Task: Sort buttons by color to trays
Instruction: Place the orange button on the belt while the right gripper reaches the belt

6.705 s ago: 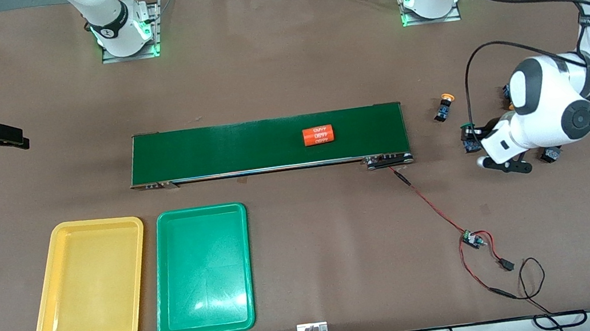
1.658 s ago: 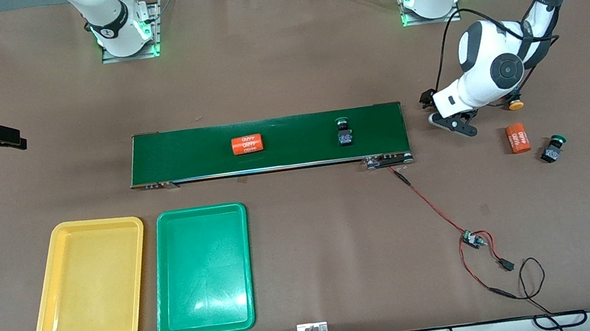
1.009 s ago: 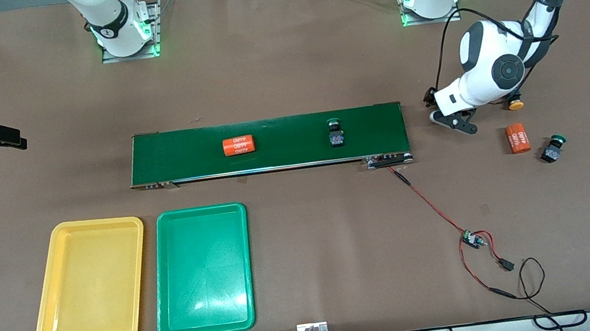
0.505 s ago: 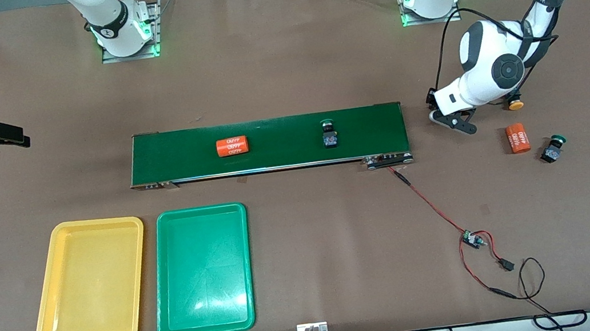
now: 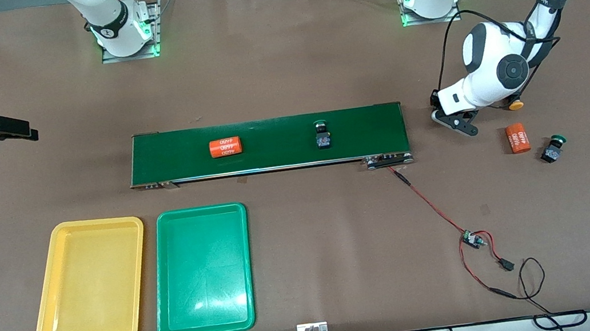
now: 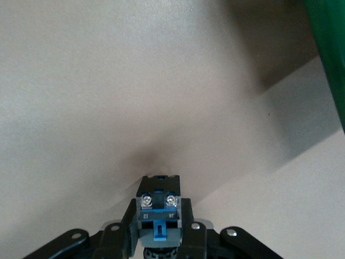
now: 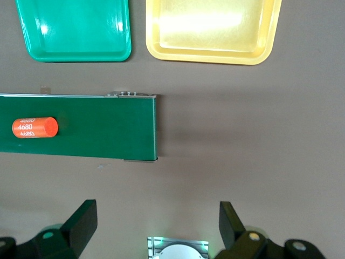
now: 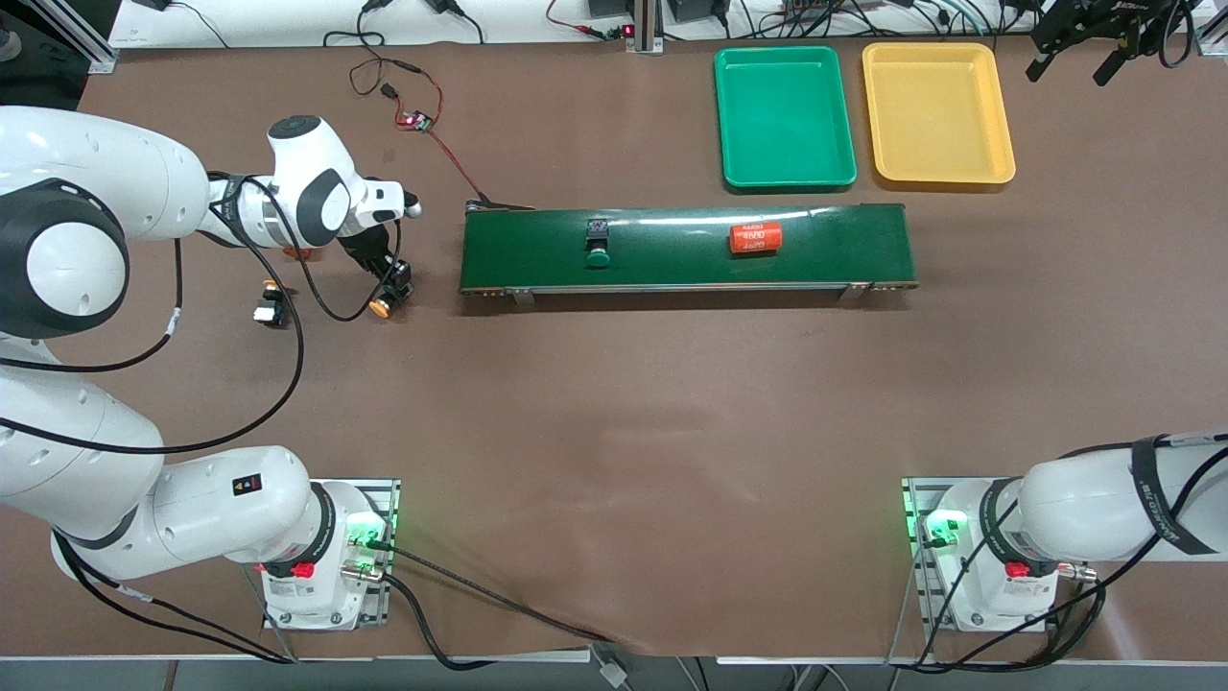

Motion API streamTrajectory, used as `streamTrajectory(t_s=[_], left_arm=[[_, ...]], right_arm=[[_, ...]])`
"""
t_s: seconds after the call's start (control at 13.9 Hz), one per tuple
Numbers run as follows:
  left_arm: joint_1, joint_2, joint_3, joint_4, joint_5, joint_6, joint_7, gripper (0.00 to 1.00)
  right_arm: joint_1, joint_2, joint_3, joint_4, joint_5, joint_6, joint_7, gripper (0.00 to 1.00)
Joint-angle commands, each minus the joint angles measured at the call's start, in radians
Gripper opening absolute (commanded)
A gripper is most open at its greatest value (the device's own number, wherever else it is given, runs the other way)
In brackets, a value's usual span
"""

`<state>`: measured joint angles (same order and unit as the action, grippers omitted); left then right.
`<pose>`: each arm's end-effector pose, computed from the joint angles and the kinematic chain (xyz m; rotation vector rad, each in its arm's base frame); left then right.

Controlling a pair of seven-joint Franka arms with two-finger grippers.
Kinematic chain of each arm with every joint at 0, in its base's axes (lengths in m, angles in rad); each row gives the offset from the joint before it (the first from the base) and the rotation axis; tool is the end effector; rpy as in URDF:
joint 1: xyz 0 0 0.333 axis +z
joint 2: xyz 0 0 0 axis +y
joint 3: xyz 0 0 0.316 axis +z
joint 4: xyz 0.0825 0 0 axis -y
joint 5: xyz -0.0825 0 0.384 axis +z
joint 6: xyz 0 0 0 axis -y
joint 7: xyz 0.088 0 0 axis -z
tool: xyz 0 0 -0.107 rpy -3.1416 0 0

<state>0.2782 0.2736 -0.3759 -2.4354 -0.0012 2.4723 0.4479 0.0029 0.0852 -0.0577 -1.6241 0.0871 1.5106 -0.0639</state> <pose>0.4610 -0.0540 0.1854 2.8805 -0.8014 -0.2956 0.5657 -0.0201 0.5477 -3.0336 -0.0082 0.2942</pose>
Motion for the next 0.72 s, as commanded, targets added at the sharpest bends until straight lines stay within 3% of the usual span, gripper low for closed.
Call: streamTrajectory(t_s=[0.0, 0.14, 0.36, 0.65], left_arm=[[0.006, -0.063, -0.011, 0.009, 0.010, -0.038, -0.017, 0.07], [-0.020, -0.094, -0.021, 0.054, 0.006, -0.116, -0.073, 0.07], [-0.047, -0.120, -0.121, 0.166, -0.003, -0.291, -0.234, 0.07], [-0.123, -0.103, -0.135, 0.214, -0.006, -0.291, -0.394, 0.03]], right_arm=[[0.014, -0.047, 0.028, -0.129, 0.010, 0.148, 0.012, 1.00], [0.014, -0.129, 0.042, -0.296, 0.010, 0.279, 0.029, 1.00], [0.008, -0.238, 0.100, -0.480, 0.014, 0.423, 0.057, 1.00], [-0.058, -0.285, 0.381, -0.527, 0.005, 0.451, 0.364, 1.00]])
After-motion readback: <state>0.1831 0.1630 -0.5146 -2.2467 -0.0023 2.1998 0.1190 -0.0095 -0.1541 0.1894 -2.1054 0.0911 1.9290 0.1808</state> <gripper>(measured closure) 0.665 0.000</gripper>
